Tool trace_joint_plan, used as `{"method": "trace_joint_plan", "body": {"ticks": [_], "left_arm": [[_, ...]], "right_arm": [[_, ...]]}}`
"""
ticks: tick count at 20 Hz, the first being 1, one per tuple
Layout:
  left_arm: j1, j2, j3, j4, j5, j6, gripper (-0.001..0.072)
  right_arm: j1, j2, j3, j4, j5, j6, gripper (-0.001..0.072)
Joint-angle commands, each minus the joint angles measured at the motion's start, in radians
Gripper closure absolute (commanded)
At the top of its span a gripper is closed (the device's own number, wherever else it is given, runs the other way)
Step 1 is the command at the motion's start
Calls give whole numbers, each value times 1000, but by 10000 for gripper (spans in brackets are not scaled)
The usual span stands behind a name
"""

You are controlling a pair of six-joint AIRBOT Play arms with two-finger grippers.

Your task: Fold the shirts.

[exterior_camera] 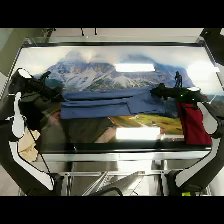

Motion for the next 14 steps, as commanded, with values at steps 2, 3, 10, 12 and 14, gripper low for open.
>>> {"method": "trace_joint_plan", "body": {"ticks": [2, 3, 10, 12, 14], "left_arm": [[-7, -54, 43, 98, 0, -29, 696], [-7, -53, 43, 89, 9, -24, 696], [-8, -53, 166, -75, -33, -22, 8], [-8, -53, 243, -74, -64, -36, 9], [-7, -52, 294, -69, -71, -64, 8]], "right_arm": [[-4, -18, 6, -14, -60, -23, 696], [-4, -18, 6, -14, -53, -23, 696], [-31, 48, 60, -145, 93, -42, 297], [-47, 68, 72, -270, 77, -5, 71], [-58, 65, 73, -399, 78, 68, 61]]}}
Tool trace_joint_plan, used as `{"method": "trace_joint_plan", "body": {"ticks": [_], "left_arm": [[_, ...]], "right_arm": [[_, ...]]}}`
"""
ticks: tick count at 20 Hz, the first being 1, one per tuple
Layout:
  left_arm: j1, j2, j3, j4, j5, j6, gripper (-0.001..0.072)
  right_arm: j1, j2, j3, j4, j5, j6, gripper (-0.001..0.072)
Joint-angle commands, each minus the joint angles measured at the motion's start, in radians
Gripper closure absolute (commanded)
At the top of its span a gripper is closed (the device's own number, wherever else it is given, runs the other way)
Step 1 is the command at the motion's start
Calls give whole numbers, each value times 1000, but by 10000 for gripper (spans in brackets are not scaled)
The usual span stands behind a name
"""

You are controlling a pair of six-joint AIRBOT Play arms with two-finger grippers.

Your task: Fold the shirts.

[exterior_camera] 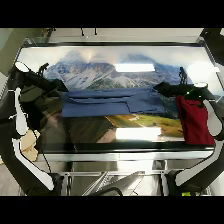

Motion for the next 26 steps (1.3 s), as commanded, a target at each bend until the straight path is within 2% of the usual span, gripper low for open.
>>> {"method": "trace_joint_plan", "body": {"ticks": [1, 5, 8, 9, 10, 11, 12, 13, 14, 15, 19, 21, 23, 26], "left_arm": [[1, 4, 80, -11, -26, -47, 9], [-21, 22, 7, -73, -22, -56, 9], [-62, 23, -49, -145, -23, -39, 10], [-82, 23, -57, -165, -19, -25, 115], [-108, 23, -57, -179, -15, -10, 305], [-140, 23, -56, -177, -6, -2, 526], [-174, 23, -54, -177, 3, -2, 678], [-213, 23, -55, -177, 14, -2, 695], [-246, 23, -55, -174, 20, -2, 695], [-283, 21, -55, -175, 30, -2, 695], [-428, -5, -55, -174, 147, 15, 696], [-506, -40, -55, -173, 272, -7, 696], [-589, -87, -55, -174, 433, -71, 696], [-709, -155, -55, -174, 623, -99, 696]], "right_arm": [[-18, 4, 12, -226, 27, 100, 60], [-11, -30, 12, -212, 125, 101, 61], [3, -43, 12, -189, 135, 99, 61], [8, -48, 12, -169, 139, 99, 67], [13, -55, 12, -146, 143, 99, 72], [19, -64, 12, -126, 145, 91, 85], [27, -73, 12, -114, 145, 87, 264], [33, -81, 12, -111, 144, 80, 461], [36, -87, 12, -111, 144, 80, 558], [39, -87, 13, -110, 145, 80, 685], [38, -11, 33, -80, 226, 59, 696], [38, 64, 59, -65, 287, 68, 696], [38, 140, 94, -66, 352, 80, 696], [38, 244, 136, -66, 397, 86, 696]]}}
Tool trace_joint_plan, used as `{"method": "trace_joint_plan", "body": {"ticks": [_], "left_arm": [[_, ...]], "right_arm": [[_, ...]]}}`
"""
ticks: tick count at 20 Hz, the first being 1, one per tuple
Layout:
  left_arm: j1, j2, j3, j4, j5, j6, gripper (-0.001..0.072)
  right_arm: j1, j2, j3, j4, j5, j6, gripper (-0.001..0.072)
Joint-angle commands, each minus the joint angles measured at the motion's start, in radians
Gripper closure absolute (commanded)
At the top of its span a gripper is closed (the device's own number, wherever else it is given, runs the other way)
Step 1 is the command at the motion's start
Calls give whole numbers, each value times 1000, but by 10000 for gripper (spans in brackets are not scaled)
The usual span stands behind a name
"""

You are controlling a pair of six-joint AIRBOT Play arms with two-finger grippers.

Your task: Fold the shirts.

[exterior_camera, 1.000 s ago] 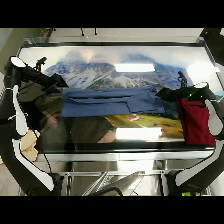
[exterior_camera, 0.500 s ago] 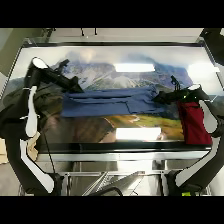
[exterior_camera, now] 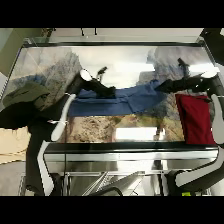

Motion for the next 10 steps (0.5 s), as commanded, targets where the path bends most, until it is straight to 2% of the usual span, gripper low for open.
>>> {"method": "trace_joint_plan", "body": {"ticks": [1, 3, 7, 10], "left_arm": [[-142, -71, 0, 1, 251, -62, 696], [-196, -93, 0, 0, 277, -100, 696], [-269, -103, 30, -16, 300, -109, 696], [-305, -122, 115, -129, 287, -106, 696]], "right_arm": [[0, 116, 49, 11, 71, 12, 696], [-1, 155, 82, 10, 91, 11, 697], [0, 171, 161, 11, 114, 13, 696], [0, 171, 169, 10, 113, 27, 696]]}}
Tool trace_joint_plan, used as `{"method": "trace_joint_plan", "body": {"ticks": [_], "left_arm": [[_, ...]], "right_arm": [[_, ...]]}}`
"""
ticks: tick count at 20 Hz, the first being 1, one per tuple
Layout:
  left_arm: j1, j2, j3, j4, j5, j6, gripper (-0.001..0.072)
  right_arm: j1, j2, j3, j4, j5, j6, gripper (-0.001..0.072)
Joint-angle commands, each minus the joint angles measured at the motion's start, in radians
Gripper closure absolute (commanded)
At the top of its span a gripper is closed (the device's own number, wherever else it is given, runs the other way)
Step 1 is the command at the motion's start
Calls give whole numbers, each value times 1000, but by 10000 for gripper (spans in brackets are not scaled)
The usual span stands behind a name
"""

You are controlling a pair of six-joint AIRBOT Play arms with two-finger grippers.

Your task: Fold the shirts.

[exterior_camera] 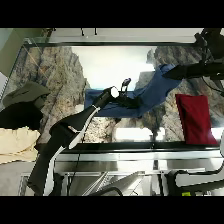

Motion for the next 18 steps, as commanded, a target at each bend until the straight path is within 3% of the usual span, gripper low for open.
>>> {"method": "trace_joint_plan", "body": {"ticks": [1, 5, 9, 11, 14, 18], "left_arm": [[-51, -13, 69, -117, 12, -8, 696], [3, 67, 70, -128, -130, 24, 696], [200, 217, 69, -128, -444, 39, 696], [316, 301, 69, -128, -537, 42, 696], [478, 432, 32, -132, -538, 41, 696], [606, 573, -113, -131, -487, 79, 695]], "right_arm": [[1, 6, 21, -1, 11, 20, 696], [18, 2, 21, -1, 12, 57, 697], [97, -2, 21, -2, 5, 84, 696], [177, -16, 21, -2, -31, 101, 696], [354, -73, 21, -2, -146, 106, 696], [673, -245, 21, -2, -442, 101, 695]]}}
